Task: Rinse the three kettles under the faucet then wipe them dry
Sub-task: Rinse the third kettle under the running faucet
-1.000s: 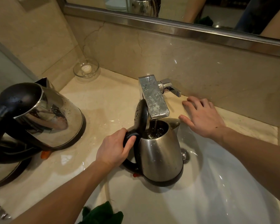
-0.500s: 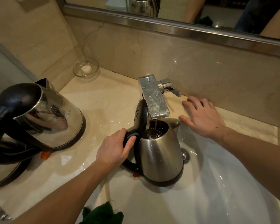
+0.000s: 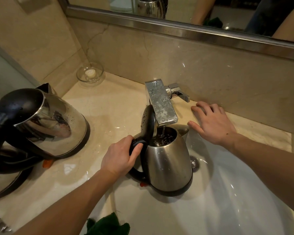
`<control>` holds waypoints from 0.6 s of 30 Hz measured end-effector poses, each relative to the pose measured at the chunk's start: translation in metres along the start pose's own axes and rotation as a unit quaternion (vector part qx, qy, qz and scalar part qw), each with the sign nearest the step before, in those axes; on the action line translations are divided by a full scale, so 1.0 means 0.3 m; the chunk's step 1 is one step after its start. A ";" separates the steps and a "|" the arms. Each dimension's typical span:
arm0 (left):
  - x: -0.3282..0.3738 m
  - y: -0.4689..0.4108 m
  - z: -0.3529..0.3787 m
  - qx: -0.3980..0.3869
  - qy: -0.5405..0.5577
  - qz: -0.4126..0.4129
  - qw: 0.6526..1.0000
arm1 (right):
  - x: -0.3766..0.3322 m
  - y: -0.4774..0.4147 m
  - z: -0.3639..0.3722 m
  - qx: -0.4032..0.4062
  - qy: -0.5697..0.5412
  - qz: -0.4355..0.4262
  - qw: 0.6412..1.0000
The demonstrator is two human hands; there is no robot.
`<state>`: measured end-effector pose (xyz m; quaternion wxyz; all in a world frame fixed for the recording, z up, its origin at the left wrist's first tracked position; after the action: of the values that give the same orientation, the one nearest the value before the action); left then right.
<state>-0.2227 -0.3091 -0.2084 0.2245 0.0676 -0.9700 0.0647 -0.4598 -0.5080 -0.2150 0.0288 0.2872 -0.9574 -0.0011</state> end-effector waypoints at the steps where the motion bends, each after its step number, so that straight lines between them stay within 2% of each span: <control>1: 0.000 0.000 0.000 0.000 -0.001 0.000 1.000 | 0.001 -0.001 0.001 -0.001 0.001 0.001 1.000; 18: 0.005 0.001 0.002 0.002 0.004 -0.003 1.000 | 0.002 0.000 0.002 0.002 -0.003 0.000 1.000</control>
<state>-0.2244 -0.3089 -0.2081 0.2287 0.0707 -0.9687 0.0659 -0.4604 -0.5085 -0.2156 0.0252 0.2874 -0.9575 -0.0006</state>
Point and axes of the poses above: each hand's wrist, its own y-axis away from the middle knuckle, its own z-axis out of the palm, x = y × z, the point moved 4 cm from there along -y, towards the middle knuckle, and after that the axes turned 6 degrees about z, right-handed, at the moved point
